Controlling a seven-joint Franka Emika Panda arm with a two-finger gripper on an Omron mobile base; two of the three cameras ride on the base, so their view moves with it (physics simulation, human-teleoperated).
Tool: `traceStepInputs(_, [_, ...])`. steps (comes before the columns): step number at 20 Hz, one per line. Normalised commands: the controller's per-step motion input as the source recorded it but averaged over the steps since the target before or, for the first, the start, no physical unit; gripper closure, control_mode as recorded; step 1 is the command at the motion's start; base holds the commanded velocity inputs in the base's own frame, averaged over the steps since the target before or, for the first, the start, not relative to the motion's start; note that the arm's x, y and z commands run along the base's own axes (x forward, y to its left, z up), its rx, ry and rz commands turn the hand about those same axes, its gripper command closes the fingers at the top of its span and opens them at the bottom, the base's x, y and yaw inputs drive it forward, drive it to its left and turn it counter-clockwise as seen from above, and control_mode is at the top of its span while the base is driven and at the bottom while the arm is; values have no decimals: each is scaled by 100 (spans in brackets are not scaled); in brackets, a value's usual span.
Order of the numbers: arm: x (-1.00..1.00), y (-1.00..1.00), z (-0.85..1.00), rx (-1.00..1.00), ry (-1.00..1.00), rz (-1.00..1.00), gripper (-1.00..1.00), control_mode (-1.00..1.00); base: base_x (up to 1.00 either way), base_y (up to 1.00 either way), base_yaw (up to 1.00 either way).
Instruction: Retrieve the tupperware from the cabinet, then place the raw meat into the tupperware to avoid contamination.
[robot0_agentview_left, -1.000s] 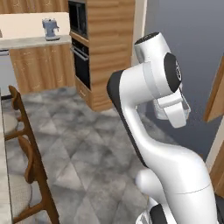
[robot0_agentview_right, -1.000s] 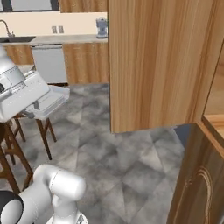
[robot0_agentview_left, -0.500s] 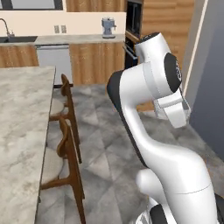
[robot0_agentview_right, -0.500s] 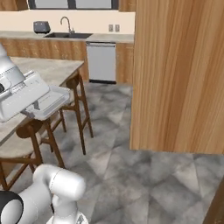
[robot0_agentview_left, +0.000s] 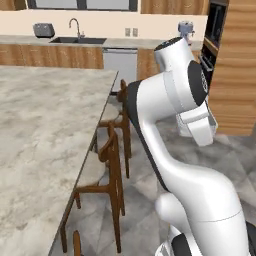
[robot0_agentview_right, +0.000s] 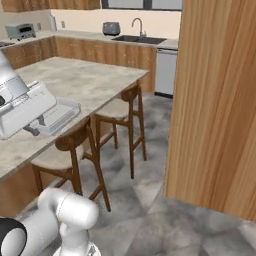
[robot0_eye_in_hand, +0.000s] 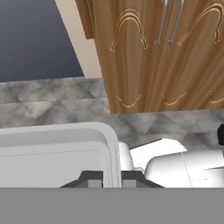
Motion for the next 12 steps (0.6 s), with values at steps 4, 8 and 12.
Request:
traceStepInputs(4, [0, 0, 0, 0, 0, 0, 100, 100, 15, 17, 43])
traceStepInputs(8, [0, 0, 0, 0, 0, 0, 100, 100, 14, 16, 44])
traceStepInputs(12, [0, 0, 0, 0, 0, 0, 100, 100, 13, 16, 44])
